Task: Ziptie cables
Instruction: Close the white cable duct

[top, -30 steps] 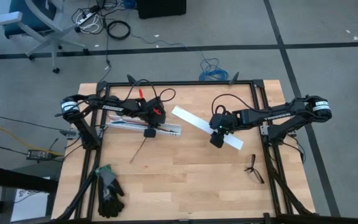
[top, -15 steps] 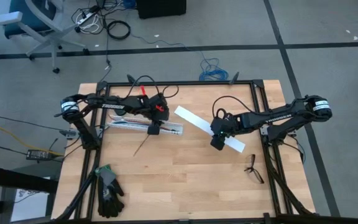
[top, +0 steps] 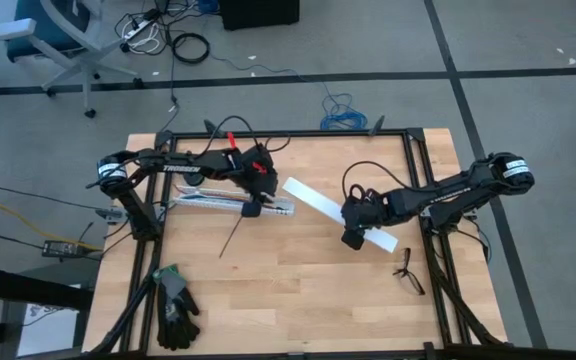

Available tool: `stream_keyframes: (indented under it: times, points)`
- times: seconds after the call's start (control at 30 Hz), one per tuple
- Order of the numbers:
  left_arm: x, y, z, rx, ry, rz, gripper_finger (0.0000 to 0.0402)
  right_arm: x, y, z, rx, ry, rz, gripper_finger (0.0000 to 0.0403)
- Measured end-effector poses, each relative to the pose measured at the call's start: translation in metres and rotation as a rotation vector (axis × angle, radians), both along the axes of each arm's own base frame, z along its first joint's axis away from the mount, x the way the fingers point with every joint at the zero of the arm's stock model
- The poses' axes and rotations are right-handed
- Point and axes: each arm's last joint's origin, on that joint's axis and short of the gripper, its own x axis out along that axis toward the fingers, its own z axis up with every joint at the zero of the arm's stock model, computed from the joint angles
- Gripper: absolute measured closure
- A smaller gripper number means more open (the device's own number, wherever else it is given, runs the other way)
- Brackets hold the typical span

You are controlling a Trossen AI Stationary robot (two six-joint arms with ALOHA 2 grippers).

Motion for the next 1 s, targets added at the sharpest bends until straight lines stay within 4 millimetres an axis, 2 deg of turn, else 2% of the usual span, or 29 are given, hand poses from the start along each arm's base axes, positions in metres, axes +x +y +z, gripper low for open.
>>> stream_keyframes:
  times: [0.23, 0.53, 0.73, 1.0]
  points:
    - [0.003, 0.001, 0.002, -0.022, -0.029, 0.043, 0.0284, -0.004, 0.008, 0.000, -0.003, 0.021, 0.036, 0.0185]
    - [0.010, -0.011, 0.004, -0.076, -0.056, 0.086, 0.0268, -0.024, 0.012, 0.016, -0.022, 0.018, 0.024, 0.0185]
    - [0.011, -0.012, 0.004, -0.122, -0.054, 0.152, 0.0208, -0.032, 0.010, 0.024, -0.035, 0.009, 0.025, 0.0186]
    - [0.004, -0.014, -0.015, -0.135, -0.099, 0.177, 0.0098, -0.032, 0.010, 0.024, -0.047, 0.019, 0.046, 0.0184]
